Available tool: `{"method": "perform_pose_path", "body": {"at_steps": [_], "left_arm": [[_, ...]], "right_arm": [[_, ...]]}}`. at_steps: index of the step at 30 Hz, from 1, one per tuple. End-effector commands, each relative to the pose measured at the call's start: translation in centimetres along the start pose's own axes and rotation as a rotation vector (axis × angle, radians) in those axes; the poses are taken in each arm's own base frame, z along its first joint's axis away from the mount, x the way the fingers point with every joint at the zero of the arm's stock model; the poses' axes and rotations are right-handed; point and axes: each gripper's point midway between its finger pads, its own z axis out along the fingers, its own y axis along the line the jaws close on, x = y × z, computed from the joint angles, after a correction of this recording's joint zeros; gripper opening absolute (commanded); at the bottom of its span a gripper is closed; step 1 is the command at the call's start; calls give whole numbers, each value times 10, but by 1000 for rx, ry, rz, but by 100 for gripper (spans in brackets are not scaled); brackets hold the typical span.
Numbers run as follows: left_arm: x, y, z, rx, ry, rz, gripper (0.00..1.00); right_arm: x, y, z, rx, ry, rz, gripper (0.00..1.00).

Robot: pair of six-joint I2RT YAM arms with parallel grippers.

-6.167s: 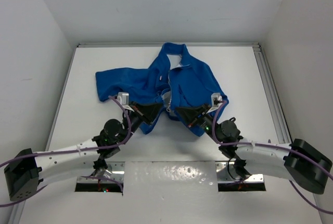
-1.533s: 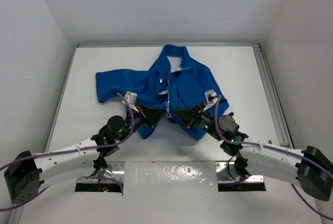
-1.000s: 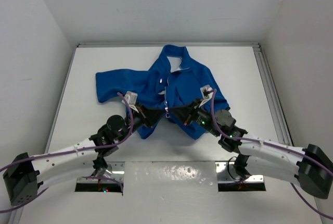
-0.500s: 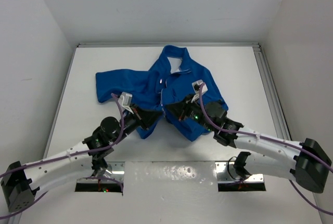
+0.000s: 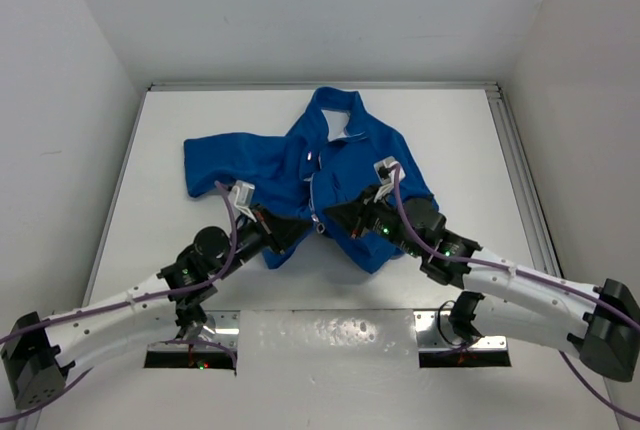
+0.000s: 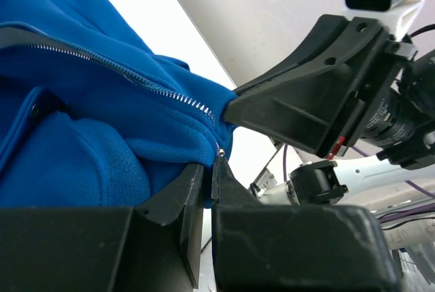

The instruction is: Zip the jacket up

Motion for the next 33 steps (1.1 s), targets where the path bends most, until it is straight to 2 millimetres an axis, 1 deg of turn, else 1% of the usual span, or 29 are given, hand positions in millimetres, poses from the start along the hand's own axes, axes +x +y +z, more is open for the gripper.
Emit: {"method": "perform_pose_path", "body": {"at_steps": [1,2,3,4,5,6,7,8,10,12,13,14,15,16,17,18,19,21,22,23,24,25,26,27,28,29,30,31,33], "left_arm": [[15,-7,1,42,67,-29,0],[18,-12,3,56,91,-21,0],[20,-13,3,62,105,-19,0],[27,-12,4,68,134,-21,0],[28,-15,5,87,139,-26,0],[30,-16,6,92,152,-25,0],[38,-16,7,97,190,-22,0],[42,-16,8,101,211,-6,0],[47,-19,9,113,243,0,0],[47,-19,8,115,243,-9,0],[46,-19,7,114,242,-9,0],[48,-18,6,108,253,-1,0],[44,-22,5,120,248,7,0],[46,-23,3,127,258,11,0],[48,-22,1,125,267,10,0],[48,-22,0,128,269,12,0],[50,-22,-1,126,282,14,0],[53,-21,-3,109,326,38,0],[59,-20,-6,110,359,40,0],[60,-21,-7,118,369,40,0],[62,-23,-9,130,380,34,0],[63,-24,-9,133,388,30,0],[63,-25,-10,132,401,30,0],[66,-27,-11,139,422,28,0],[69,-25,-12,128,441,29,0],[68,-26,-12,132,444,30,0],[69,-26,-12,129,454,27,0],[68,-28,-12,126,465,27,0],[70,-29,-12,133,492,26,0]], "right_arm": [[-55,22,5,-25,-138,-19,0],[-52,17,8,8,-115,-34,0],[-52,16,12,20,-104,-40,0],[-54,19,16,14,-97,-44,0],[-48,17,22,15,-78,-46,0],[-47,17,25,16,-74,-45,0],[-52,17,29,28,-84,-44,0],[-48,13,35,44,-72,-50,0],[-50,13,40,51,-73,-53,0],[-44,8,42,71,-59,-51,0],[-36,1,40,87,-45,-50,0],[-35,-7,38,124,-55,-43,0],[-33,-13,35,144,-59,-41,0],[-22,-22,31,173,-38,-43,0],[-20,-32,28,214,-43,-41,0],[-19,-36,24,232,-44,-35,0],[-6,-47,18,263,-14,-32,0],[4,-50,12,265,14,-14,0],[12,-52,6,274,43,-18,0],[15,-52,3,271,63,-19,4],[20,-49,-2,263,106,-21,11],[22,-49,-6,266,128,-25,28],[22,-48,-9,266,151,-38,37],[20,-41,-11,248,170,-44,43],[23,-41,-19,247,202,-54,54],[22,-38,-23,234,214,-68,58],[27,-36,-31,229,261,-74,61],[24,-33,-37,221,267,-89,64],[23,-28,-45,204,292,-103,65]]}}
